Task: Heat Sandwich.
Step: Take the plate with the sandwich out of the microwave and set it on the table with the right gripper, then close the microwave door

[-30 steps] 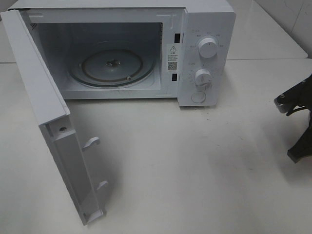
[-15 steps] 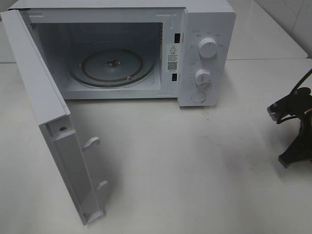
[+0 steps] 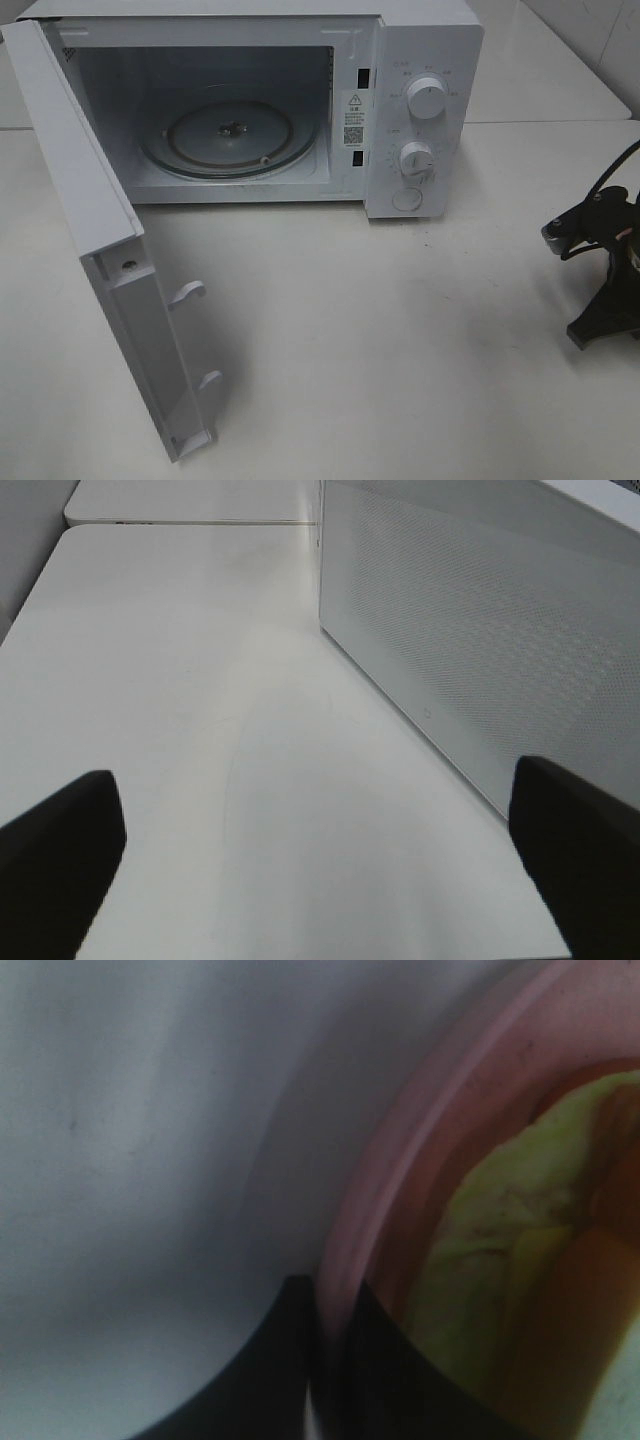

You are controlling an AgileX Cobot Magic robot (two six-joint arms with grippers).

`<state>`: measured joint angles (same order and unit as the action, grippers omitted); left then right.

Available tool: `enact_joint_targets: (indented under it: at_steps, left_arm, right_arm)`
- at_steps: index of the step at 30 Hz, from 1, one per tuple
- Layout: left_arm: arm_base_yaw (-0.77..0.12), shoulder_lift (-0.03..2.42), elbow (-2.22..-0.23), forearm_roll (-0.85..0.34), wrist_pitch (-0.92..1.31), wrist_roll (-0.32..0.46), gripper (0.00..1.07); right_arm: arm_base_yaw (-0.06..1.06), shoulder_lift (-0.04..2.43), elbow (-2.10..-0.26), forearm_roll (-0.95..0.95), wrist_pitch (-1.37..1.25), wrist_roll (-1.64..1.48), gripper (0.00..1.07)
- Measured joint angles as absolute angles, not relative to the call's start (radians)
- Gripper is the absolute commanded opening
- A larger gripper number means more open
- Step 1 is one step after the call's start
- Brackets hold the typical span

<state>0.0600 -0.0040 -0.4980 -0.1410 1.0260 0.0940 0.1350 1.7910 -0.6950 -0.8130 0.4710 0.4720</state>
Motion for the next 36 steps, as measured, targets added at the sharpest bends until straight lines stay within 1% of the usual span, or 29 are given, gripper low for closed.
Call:
enact_joint_targets:
  at_steps: [3,4,5,8,11,12,13,15,16,17,20,21,23,24,25,26,28,29,30,33,36]
  left_arm:
    - [0.060,-0.004,-0.498,-0.141,1.026,0.094,1.01]
    - [0.060,-0.004,-0.498,-0.141,1.026,0.094,1.01]
    - [0.060,-0.004,-0.498,-0.141,1.026,0.094,1.01]
    - [0.060,-0.004,-0.498,-0.141,1.026,0.094,1.01]
    - [0.060,-0.004,-0.498,-0.141,1.026,0.094,1.01]
    - [0.060,-0.004,-0.498,-0.141,1.026,0.094,1.01]
    - [0.060,-0.004,-0.498,-0.141,1.026,0.094,1.01]
    - [0.060,-0.004,-0.498,-0.141,1.026,0.094,1.01]
    - [0.060,-0.004,-0.498,-0.141,1.026,0.094,1.01]
    - [0.060,-0.004,-0.498,-0.141,1.026,0.094,1.01]
    - [0.060,-0.004,-0.498,-0.141,1.026,0.094,1.01]
    - [0.060,-0.004,-0.498,-0.141,1.026,0.094,1.01]
    - [0.060,-0.004,-0.498,-0.141,1.026,0.094,1.01]
    - [0.060,-0.004,-0.498,-0.141,1.026,0.094,1.01]
    - [0.060,-0.004,-0.498,-0.141,1.026,0.094,1.01]
    - [0.060,-0.004,-0.498,-0.141,1.026,0.094,1.01]
    - [0.060,-0.004,-0.498,-0.141,1.026,0.094,1.01]
    - [0.060,-0.004,-0.498,-0.141,1.026,0.094,1.01]
    - [0.060,-0.004,-0.498,-0.141,1.026,0.094,1.01]
    - [0.060,-0.004,-0.498,-0.141,1.026,0.094,1.01]
    - [0.060,-0.004,-0.498,-0.141,1.026,0.094,1.01]
  right_arm:
    - [0.135,1.791,-0.695,-0.805,0.470,0.472,0.14]
    - [0.135,1.791,-0.695,-0.805,0.470,0.472,0.14]
    - [0.135,1.791,-0.695,-0.805,0.470,0.472,0.17]
    - [0.135,1.791,-0.696,-0.797,0.470,0.472,0.20]
    - [0.135,1.791,-0.696,-0.781,0.474,0.472,0.28]
    - [0.135,1.791,-0.696,-0.781,0.474,0.472,0.28]
    - [0.135,1.791,-0.697,-0.761,0.477,0.471,0.34]
    - [0.135,1.790,-0.698,-0.737,0.490,0.456,0.40]
    - [0.135,1.790,-0.698,-0.737,0.490,0.456,0.40]
    - [0.135,1.780,-0.698,-0.710,0.499,0.438,0.44]
    - [0.135,1.723,-0.698,-0.658,0.507,0.395,0.51]
    - [0.135,1.723,-0.698,-0.658,0.507,0.395,0.51]
    - [0.135,1.688,-0.698,-0.630,0.520,0.369,0.55]
    - [0.135,1.653,-0.698,-0.597,0.532,0.344,0.61]
    - [0.135,1.653,-0.698,-0.597,0.532,0.344,0.61]
    - [0.135,1.633,-0.698,-0.575,0.541,0.330,0.64]
    - [0.135,1.598,-0.698,-0.527,0.554,0.300,0.74]
    - [0.135,1.559,-0.698,-0.487,0.570,0.267,0.82]
    - [0.135,1.559,-0.698,-0.487,0.570,0.267,0.82]
    - [0.135,1.488,-0.697,-0.410,0.611,0.222,0.88]
    - [0.135,1.455,-0.697,-0.376,0.632,0.211,0.88]
